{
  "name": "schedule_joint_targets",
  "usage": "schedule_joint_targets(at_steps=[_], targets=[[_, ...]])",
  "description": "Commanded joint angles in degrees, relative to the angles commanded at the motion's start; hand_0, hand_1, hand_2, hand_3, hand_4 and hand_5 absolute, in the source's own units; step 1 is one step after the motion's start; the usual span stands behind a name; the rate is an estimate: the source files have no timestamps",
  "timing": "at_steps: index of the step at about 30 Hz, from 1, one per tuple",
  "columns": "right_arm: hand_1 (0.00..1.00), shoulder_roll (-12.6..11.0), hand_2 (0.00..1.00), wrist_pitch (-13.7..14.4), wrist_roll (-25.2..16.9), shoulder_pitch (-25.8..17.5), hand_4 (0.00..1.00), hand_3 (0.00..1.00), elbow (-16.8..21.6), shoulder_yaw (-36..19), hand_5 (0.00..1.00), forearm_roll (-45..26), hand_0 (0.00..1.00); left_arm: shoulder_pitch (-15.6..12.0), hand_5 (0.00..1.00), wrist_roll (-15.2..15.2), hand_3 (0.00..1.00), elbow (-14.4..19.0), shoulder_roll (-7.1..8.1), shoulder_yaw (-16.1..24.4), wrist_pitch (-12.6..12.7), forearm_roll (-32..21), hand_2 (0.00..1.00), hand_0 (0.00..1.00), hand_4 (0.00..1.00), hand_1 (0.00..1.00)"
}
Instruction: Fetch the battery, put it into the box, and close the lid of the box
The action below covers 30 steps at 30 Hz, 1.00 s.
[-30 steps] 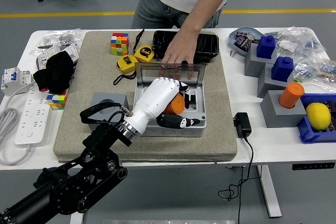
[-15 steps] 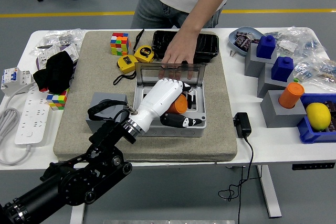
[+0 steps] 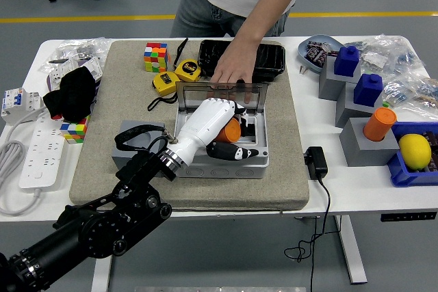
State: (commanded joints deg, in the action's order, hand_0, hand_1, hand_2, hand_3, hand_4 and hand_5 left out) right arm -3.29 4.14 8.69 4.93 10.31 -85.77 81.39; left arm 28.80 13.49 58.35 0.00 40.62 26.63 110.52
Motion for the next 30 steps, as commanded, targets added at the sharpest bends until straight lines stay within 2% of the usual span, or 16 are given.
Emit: schedule_joint_targets(at_steps=[4, 5, 22, 23, 28, 29, 30], targets=[[0.647, -0.1, 0.664, 0.0, 0.0, 0.1, 0.998, 0.687, 0.0, 0.0, 0.902, 0.0, 0.718, 0.8, 0.136, 0.2, 0.002, -1.0, 0.00, -0.1, -0.1, -0.4, 0.002, 0.078, 0.988, 0.002], [0.647, -0.1, 0.664, 0.0, 0.0, 0.1, 0.998, 0.686, 0.0, 0.0, 0.900, -0.1, 0.718, 1.0, 0.174, 0.2, 0.002, -1.2, 0.00, 0.0, -0.1, -0.5, 0.002, 0.078, 0.998, 0.002], [0.648, 0.0, 0.664, 0.0, -0.1, 0.1, 0.998, 0.684, 0.0, 0.1, 0.895, -0.1, 0.719, 2.1, 0.183, 0.3, 0.002, -2.2, 0.00, 0.4, -0.4, -0.9, 0.002, 0.079, 0.995, 0.002], [0.648, 0.0, 0.664, 0.0, 0.0, 0.1, 0.998, 0.683, 0.0, 0.0, 0.895, -0.1, 0.719, 2.1, 0.234, 0.2, 0.002, -2.2, 0.00, 0.3, -0.4, -0.8, 0.002, 0.084, 0.998, 0.002], [0.648, 0.0, 0.664, 0.0, 0.0, 0.0, 0.998, 0.683, 0.0, -0.2, 0.895, 0.0, 0.719, 2.2, 0.234, 0.3, 0.002, -1.9, 0.00, 0.5, -0.5, -0.5, 0.002, 0.084, 0.998, 0.002], [0.648, 0.0, 0.664, 0.0, 0.0, 0.0, 0.998, 0.682, 0.0, -0.2, 0.892, 0.0, 0.719, 2.1, 0.312, 0.3, 0.009, -1.9, 0.00, 0.5, -0.6, -0.5, 0.016, 0.092, 0.998, 0.002], [0.648, 0.0, 0.664, 0.0, 0.0, 0.0, 0.998, 0.682, 0.0, -0.2, 0.892, 0.0, 0.719, 2.1, 0.312, 0.4, 0.009, -1.9, 0.00, 0.6, -0.6, -0.4, 0.016, 0.092, 0.998, 0.002]])
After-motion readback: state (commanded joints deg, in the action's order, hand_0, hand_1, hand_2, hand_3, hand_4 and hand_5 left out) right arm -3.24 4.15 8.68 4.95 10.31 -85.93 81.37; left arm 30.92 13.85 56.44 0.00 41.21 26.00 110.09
